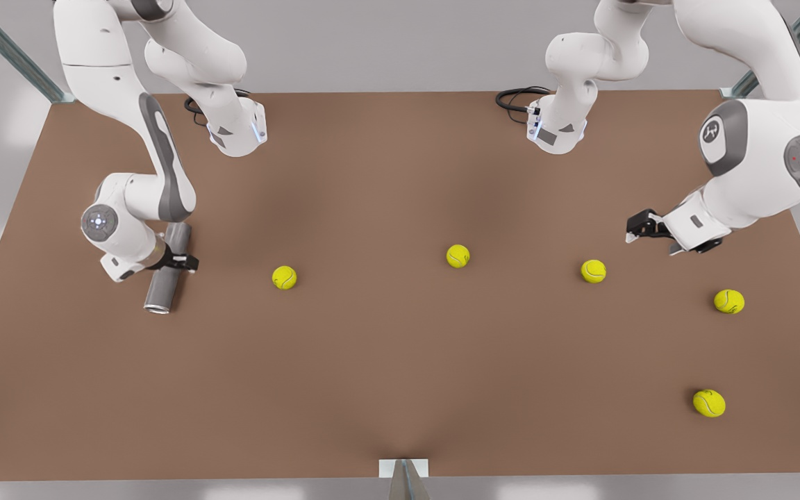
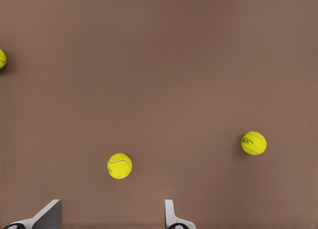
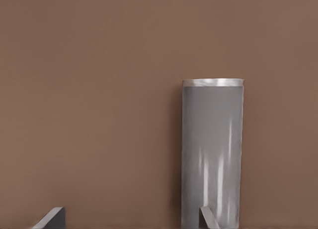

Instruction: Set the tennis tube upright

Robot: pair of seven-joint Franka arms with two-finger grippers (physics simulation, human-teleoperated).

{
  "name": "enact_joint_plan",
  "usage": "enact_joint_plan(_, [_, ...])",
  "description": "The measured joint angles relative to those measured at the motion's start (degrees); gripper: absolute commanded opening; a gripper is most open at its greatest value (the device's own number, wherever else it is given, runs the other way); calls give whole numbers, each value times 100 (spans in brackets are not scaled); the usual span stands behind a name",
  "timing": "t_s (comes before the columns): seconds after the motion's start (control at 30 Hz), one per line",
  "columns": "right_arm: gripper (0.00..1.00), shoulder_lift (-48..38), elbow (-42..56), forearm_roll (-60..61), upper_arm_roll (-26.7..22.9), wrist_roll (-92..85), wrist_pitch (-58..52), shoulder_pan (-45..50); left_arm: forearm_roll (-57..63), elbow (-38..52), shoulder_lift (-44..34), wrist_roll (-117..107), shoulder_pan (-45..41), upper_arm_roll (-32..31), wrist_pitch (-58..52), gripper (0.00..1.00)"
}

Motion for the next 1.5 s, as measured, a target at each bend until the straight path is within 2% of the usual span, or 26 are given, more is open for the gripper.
enact_joint_plan(0.23, [100, 320, -336, -19, -3, -176, 663, -508, -19, -1, 19, 34, -1, 0, -5, 100])
enact_joint_plan(0.57, [100, 445, -508, -29, -28, -463, 947, -747, -39, -1, 20, 64, 0, -4, -9, 100])
enact_joint_plan(0.77, [100, 981, -617, -50, -46, -711, 1383, -1085, -50, -41, 34, 75, 0, -6, 4, 100])
enact_joint_plan(0.97, [68, 1062, -682, -38, -24, -983, 1767, -1055, -52, -23, 89, 73, -1, -8, 17, 100])
enact_joint_plan(1.1, [67, 997, -600, -17, 71, -1152, 1868, -1045, -53, -13, 78, 68, -2, -8, 3, 100])
enact_joint_plan(1.23, [67, 992, 300, -8, 279, -1284, 1684, -918, -53, -10, 61, 64, 0, -8, -15, 100])
enact_joint_plan(1.33, [67, 1159, 1626, -1, 308, -1368, 974, -613, -53, -10, 64, 62, 0, -8, -24, 100])
enact_joint_plan(1.5, [67, 1967, 3974, 6, 313, -1589, -459, 402, -54, -30, 70, 60, 0, -8, -32, 100])
